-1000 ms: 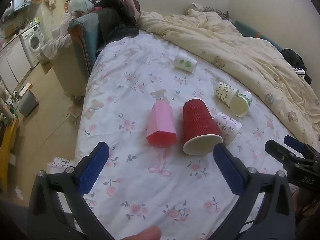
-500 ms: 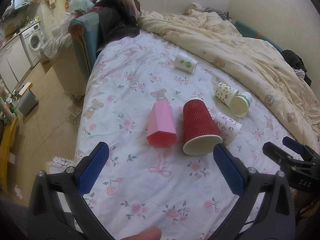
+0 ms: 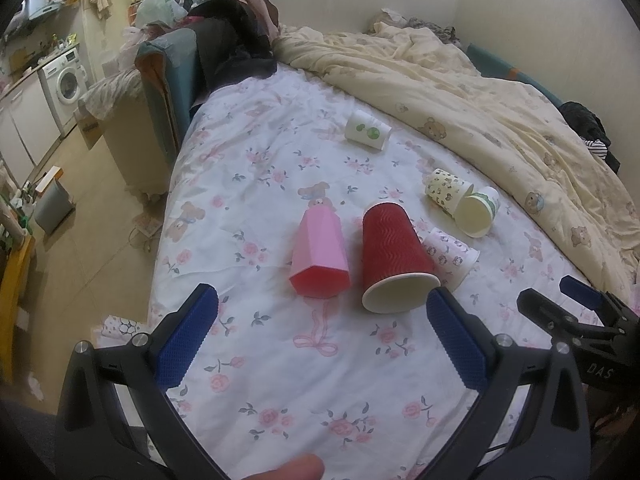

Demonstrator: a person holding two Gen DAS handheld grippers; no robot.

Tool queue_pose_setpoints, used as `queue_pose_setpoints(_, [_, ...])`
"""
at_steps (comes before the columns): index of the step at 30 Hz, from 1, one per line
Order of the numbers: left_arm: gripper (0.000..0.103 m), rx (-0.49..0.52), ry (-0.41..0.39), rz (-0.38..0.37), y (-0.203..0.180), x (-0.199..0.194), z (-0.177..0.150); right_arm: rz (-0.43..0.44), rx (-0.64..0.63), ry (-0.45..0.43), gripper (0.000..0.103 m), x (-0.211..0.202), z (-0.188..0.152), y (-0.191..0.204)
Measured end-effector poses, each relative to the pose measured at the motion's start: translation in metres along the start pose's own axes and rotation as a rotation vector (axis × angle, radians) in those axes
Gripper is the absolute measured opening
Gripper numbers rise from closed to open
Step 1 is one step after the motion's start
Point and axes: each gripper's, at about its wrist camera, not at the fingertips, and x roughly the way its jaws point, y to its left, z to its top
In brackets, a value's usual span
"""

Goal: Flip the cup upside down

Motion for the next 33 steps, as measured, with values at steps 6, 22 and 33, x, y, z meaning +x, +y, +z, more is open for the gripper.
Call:
queue_pose_setpoints(6, [0.103, 0.0, 0.003, -0.001, 0.0008, 0.0001, 0.0013, 0.001, 0.0, 0.0, 0.103, 0.0006, 0.0, -0.0005])
queue_pose_setpoints(22, [0.103, -0.001, 0.001, -0.002, 0.001, 0.0003, 0.0012, 0.001, -0.001, -0.002, 0.103, 0.0001, -0.0003, -0.0006])
queue_pose_setpoints(33, [0.103, -0.004, -0.002, -0.007, 0.0001, 0.0006, -0.0002, 0.003, 0.002, -0.001, 0.103, -0.0006, 0.0008, -0.0009])
